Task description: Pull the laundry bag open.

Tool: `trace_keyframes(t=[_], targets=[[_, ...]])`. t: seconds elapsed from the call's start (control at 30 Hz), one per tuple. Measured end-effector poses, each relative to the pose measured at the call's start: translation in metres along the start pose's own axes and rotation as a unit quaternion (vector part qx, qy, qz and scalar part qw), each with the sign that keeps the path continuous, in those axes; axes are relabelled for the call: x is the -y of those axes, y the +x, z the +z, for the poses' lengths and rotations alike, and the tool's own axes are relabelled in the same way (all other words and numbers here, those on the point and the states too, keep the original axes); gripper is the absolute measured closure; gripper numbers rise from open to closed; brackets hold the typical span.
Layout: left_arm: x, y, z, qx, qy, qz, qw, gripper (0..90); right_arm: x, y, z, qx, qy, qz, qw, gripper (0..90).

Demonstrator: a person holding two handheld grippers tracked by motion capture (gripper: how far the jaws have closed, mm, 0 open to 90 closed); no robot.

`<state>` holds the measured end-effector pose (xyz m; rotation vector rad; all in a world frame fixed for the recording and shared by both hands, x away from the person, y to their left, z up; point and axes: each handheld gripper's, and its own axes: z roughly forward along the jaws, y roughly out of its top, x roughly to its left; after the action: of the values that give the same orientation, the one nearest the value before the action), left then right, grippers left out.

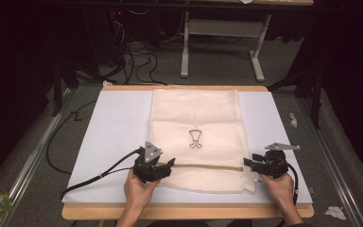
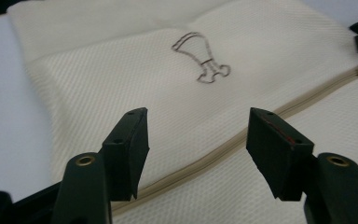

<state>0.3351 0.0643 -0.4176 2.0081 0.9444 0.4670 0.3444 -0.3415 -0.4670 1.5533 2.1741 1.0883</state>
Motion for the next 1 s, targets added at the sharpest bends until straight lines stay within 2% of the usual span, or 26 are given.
trace_keyframes(t=[0.1, 0.23, 0.37, 0.6, 0.63, 0.67, 0.7, 0.73, 0.77, 0.83, 0.87, 0.9, 0.93, 0.97, 1.0], targets=[[-0.011, -0.016, 0.009, 0.025, -0.007, 0.005, 0.9997, 39.2, -0.003, -0.001, 0.003, -0.004, 0.003, 0.002, 1.0, 49.7], [-0.024, -0.035, 0.024, 0.048, -0.006, 0.01, 0.9988, 39.0, -0.003, -0.002, 0.007, -0.006, 0.013, 0.006, 0.9999, 49.7], [-0.031, -0.051, 0.034, 0.063, -0.009, 0.023, 0.9977, 38.9, -0.004, -0.001, 0.009, -0.008, 0.01, 0.009, 0.9999, 51.0], [-0.034, -0.066, 0.057, 0.092, 0.009, 0.021, 0.9955, 37.9, -0.013, 0.0, 0.016, -0.008, 0.032, 0.002, 0.9994, 52.5], [-0.035, -0.071, 0.064, 0.098, 0.011, 0.023, 0.9948, 38.9, -0.015, 0.002, 0.017, -0.013, 0.04, -0.005, 0.9991, 58.9], [-0.035, -0.071, 0.064, 0.098, 0.011, 0.023, 0.9948, 40.0, -0.015, 0.002, 0.017, -0.013, 0.04, -0.005, 0.9991, 58.9], [-0.034, -0.075, 0.071, 0.103, 0.012, 0.026, 0.9943, 40.8, -0.014, 0.004, 0.019, -0.008, 0.037, -0.015, 0.9992, 67.1], [-0.033, -0.079, 0.076, 0.107, 0.016, 0.026, 0.9938, 40.8, -0.014, 0.004, 0.019, -0.008, 0.037, -0.015, 0.9992, 67.1], [-0.033, -0.083, 0.083, 0.114, 0.022, 0.023, 0.993, 40.9, -0.013, 0.005, 0.019, -0.002, 0.034, -0.023, 0.9991, 68.5], [-0.032, -0.087, 0.093, 0.135, 0.026, 0.006, 0.9905, 41.0, -0.011, 0.005, 0.019, -0.008, 0.031, -0.018, 0.9993, 74.2], [-0.032, -0.091, 0.097, 0.126, 0.036, 0.019, 0.9911, 40.9, -0.011, 0.004, 0.018, -0.011, 0.032, -0.018, 0.9993, 79.1], [-0.032, -0.094, 0.1, 0.126, 0.039, 0.025, 0.9909, 41.4, -0.011, 0.003, 0.018, -0.019, 0.035, -0.02, 0.999, 82.6], [-0.033, -0.097, 0.102, 0.134, 0.04, 0.026, 0.9899, 41.7, -0.011, 0.004, 0.018, -0.021, 0.035, -0.023, 0.9989, 83.7], [-0.034, -0.105, 0.106, 0.141, 0.039, 0.033, 0.9887, 42.2, -0.011, 0.006, 0.018, -0.021, 0.034, -0.033, 0.9987, 86.0], [-0.034, -0.105, 0.106, 0.141, 0.039, 0.033, 0.9887, 43.5, -0.011, 0.006, 0.018, -0.021, 0.034, -0.033, 0.9987, 86.0]])
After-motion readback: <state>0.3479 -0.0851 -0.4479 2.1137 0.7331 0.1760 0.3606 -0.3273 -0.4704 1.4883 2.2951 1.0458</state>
